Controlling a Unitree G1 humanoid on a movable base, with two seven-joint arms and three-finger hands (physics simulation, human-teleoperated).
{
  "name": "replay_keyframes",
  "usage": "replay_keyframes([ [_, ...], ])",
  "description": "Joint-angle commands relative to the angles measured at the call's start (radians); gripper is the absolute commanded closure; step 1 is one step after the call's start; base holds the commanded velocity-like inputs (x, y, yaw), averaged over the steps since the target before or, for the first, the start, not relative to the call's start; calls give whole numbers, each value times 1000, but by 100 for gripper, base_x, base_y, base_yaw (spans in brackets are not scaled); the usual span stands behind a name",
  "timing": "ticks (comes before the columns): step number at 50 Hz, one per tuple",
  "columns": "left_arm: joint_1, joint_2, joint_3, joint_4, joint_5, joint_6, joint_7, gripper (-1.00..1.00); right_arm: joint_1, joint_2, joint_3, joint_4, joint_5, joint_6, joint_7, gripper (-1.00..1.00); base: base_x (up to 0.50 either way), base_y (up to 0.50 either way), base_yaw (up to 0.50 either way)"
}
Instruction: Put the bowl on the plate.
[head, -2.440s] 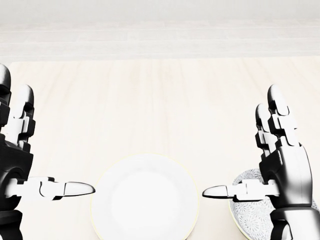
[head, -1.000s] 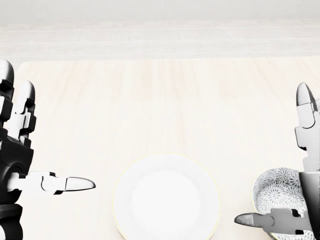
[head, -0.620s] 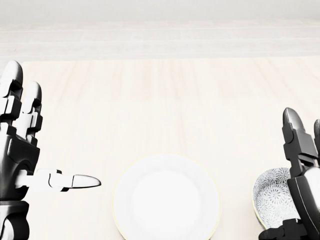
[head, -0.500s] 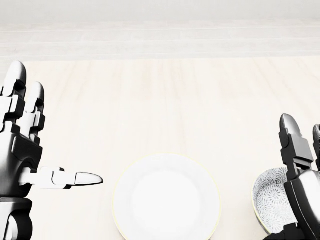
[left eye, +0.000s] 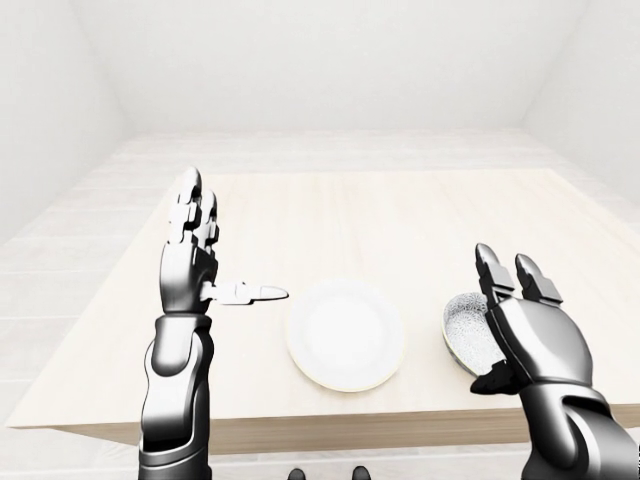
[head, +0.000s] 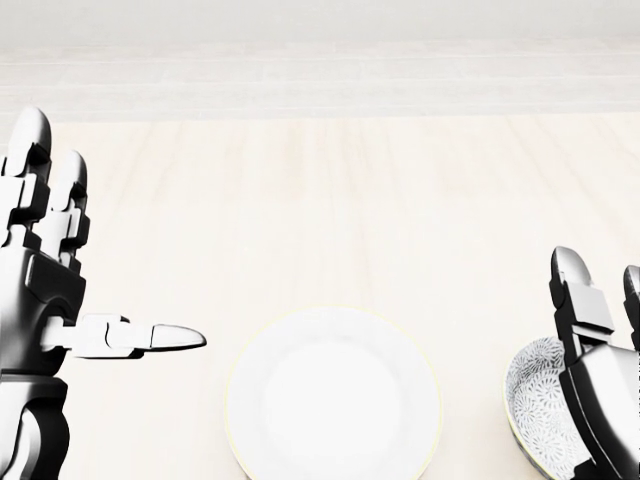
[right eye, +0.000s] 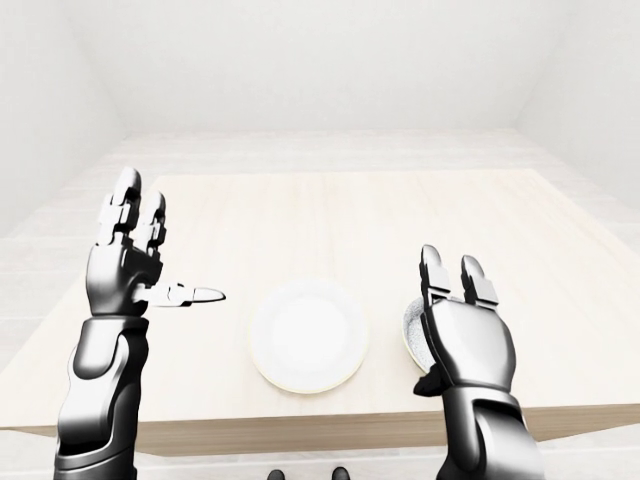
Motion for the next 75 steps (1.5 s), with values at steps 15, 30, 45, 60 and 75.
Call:
replay_keyframes([
  [15,-10,5,4,-5,-13,0,9,-100,6,-10,-51,144,-66,0,37,-100,0,0,0],
  [30,-16,7,-4,9,-8,0,9,-100,24,-9,-31,204,-90,0,7,-100,0,0,0],
  [45,-24,12,7,4,-14,0,7,-100,17,-21,-26,267,-83,0,-7,-100,0,0,0],
  [60,-26,6,-8,-16,-7,0,14,-100,12,-40,-29,341,-53,0,-39,-100,0,0,0],
  [75,-28,5,-9,-23,-5,0,16,-100,23,-50,-33,432,1,0,-106,-100,0,0,0],
])
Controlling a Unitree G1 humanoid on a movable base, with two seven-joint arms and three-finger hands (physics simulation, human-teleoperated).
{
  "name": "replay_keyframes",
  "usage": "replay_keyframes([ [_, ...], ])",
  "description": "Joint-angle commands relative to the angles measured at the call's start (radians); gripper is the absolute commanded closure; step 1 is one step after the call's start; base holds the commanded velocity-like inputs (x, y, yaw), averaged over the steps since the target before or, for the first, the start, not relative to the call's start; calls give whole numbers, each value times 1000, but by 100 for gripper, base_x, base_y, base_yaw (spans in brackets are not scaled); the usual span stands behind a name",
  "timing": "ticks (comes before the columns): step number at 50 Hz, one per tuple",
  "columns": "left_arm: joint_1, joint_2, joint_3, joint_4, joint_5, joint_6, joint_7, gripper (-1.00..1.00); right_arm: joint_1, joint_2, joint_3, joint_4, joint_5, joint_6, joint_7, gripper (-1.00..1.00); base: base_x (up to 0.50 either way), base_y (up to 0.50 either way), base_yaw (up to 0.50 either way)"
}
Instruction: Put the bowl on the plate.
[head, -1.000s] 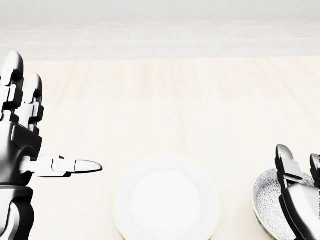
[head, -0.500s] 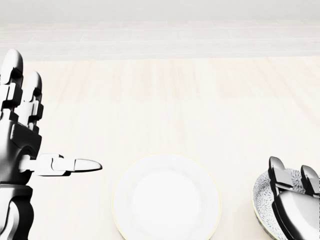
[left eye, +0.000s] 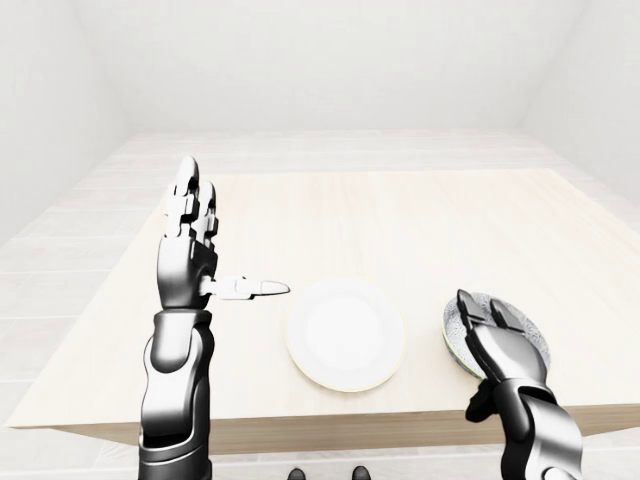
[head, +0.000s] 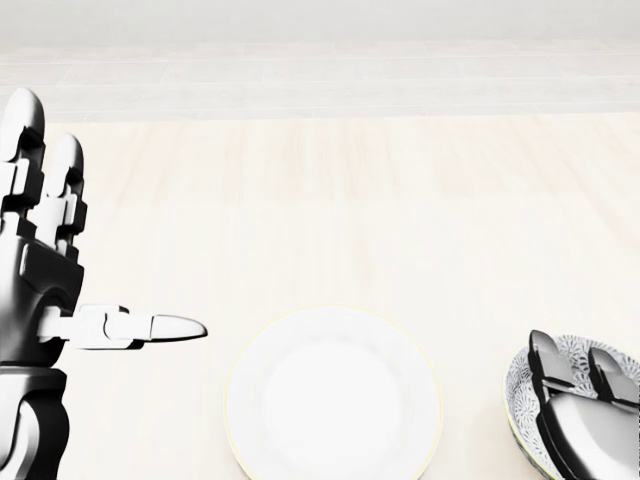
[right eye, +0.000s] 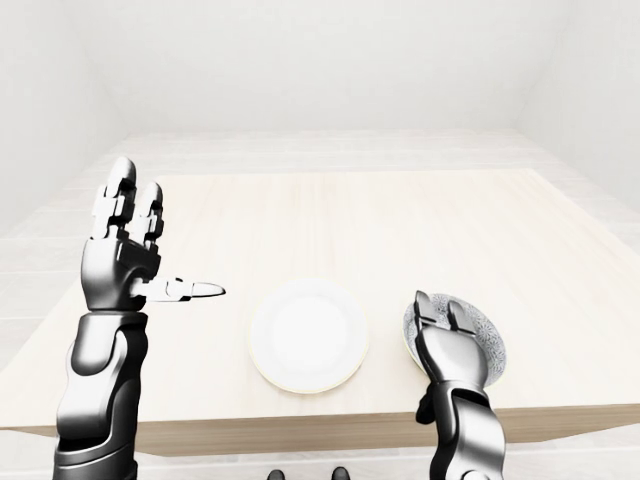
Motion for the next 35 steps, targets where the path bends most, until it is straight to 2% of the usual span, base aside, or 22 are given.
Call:
replay_keyframes([
  [1,1,0,-1,-9,1,0,0,-100,9,-8,3,68,29,0,-50,-100,0,0,0],
  [35,6,4,7,-44,-11,0,0,-100,40,-29,-1,168,126,0,-147,-100,0,0,0],
])
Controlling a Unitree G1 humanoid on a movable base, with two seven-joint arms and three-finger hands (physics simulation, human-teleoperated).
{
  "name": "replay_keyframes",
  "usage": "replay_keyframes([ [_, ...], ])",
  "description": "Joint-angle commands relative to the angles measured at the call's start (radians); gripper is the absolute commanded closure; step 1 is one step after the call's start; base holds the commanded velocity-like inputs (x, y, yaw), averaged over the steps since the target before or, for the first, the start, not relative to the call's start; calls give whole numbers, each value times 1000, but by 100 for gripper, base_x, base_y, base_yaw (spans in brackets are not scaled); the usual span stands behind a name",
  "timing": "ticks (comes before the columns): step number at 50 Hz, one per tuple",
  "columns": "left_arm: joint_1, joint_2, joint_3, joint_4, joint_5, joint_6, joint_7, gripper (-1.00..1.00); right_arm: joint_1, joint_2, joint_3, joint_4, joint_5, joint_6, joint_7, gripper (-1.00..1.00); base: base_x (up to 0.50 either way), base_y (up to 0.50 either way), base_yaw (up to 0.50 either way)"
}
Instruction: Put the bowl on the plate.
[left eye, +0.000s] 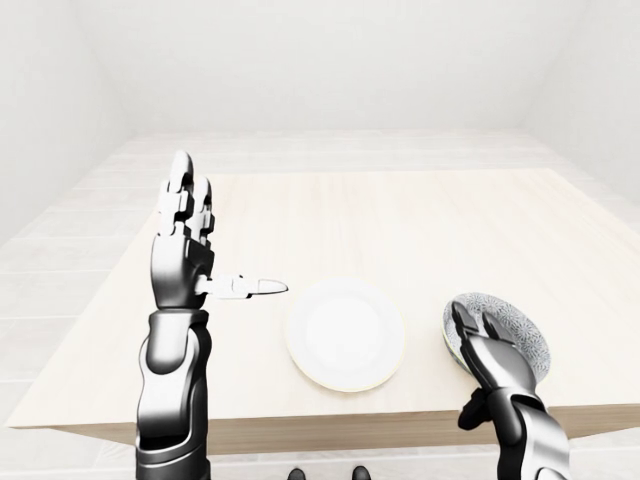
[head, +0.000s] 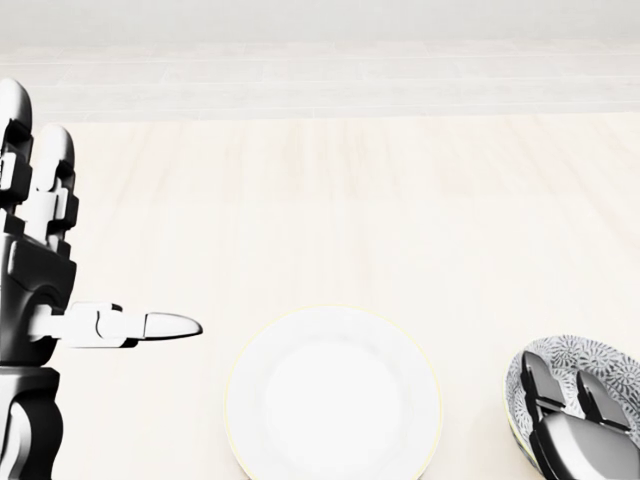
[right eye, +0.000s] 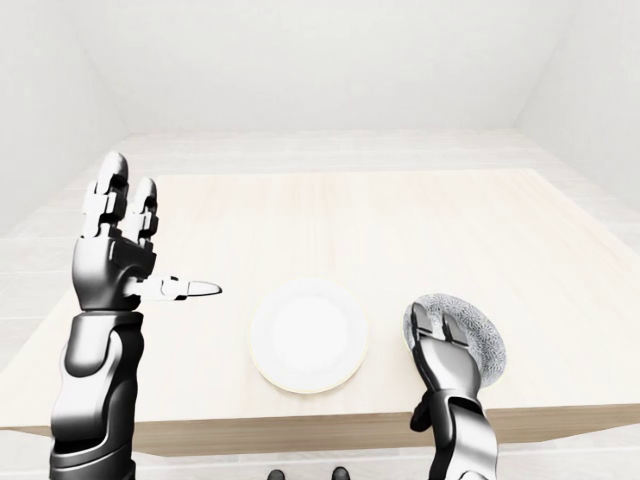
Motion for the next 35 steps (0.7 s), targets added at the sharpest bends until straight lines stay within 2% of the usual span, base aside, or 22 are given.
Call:
replay_keyframes([
  [1,13,-1,-4,-24,0,0,-1,-100,22,-6,-9,27,37,0,-34,-100,0,0,0],
  [35,27,-5,3,-79,-5,0,-4,-100,82,16,-51,20,65,0,-54,-100,0,0,0],
])
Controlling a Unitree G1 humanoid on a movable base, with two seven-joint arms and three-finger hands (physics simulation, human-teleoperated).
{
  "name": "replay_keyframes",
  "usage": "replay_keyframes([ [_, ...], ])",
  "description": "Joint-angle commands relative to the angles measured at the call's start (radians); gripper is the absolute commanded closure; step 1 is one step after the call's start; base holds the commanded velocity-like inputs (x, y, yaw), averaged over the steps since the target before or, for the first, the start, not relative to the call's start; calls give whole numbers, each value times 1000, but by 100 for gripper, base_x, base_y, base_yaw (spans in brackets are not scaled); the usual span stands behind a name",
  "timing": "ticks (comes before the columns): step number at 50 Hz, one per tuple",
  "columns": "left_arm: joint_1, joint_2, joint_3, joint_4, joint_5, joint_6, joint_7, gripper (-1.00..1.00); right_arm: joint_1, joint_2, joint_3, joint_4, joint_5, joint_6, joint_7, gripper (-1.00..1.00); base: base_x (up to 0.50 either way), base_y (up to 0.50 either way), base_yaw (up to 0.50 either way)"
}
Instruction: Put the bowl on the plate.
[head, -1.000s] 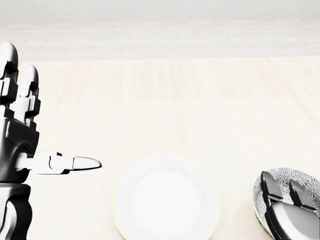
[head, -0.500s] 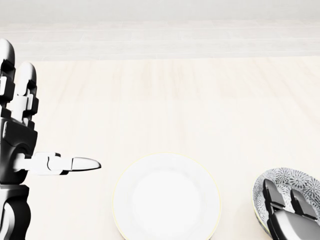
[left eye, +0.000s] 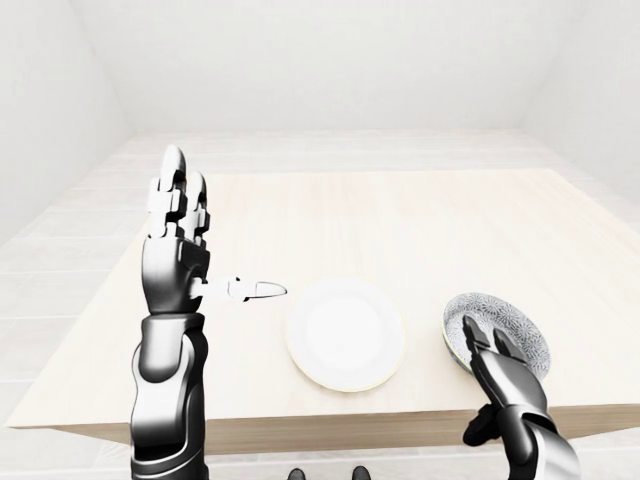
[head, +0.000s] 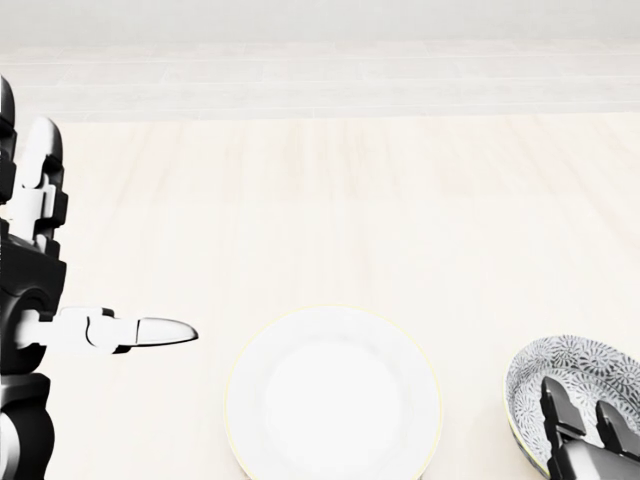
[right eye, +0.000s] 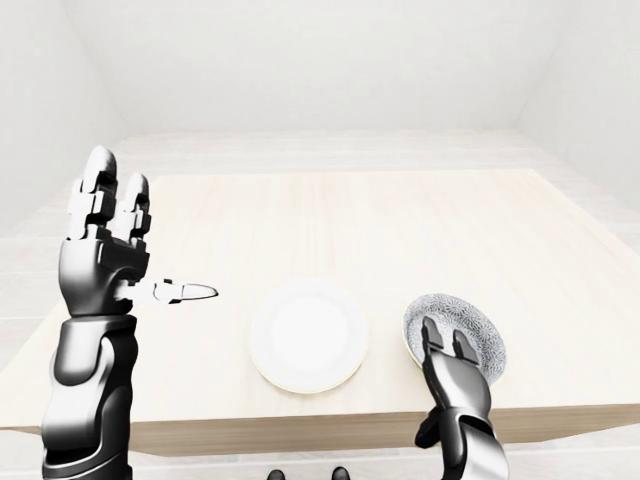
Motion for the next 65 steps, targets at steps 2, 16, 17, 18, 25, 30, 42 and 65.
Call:
replay_keyframes([
  [2,7,-2,-1,-21,0,0,0,-100,13,6,-13,2,5,0,-5,-100,0,0,0],
  [16,7,-4,-5,-16,8,0,0,-100,10,9,-22,-6,5,0,8,-100,0,0,0],
  [17,5,-4,-4,-14,8,0,0,-100,10,10,-24,-14,7,0,14,-100,0,0,0],
  [18,4,-4,-4,-14,7,0,0,-100,11,10,-25,-18,6,0,17,-100,0,0,0],
  [25,8,-4,-5,-15,9,0,0,-100,13,14,-31,-22,4,0,15,-91,0,0,0],
  [30,4,-4,-5,-7,11,0,-1,-100,9,16,-32,-19,2,0,15,-93,0,0,0],
  [42,-2,-4,-6,36,15,0,-1,-100,-1,18,-31,-30,-7,0,27,-51,0,0,0],
  [65,-3,-1,-4,57,15,0,-1,-100,5,21,-25,-50,-17,0,38,-4,0,0,0],
])
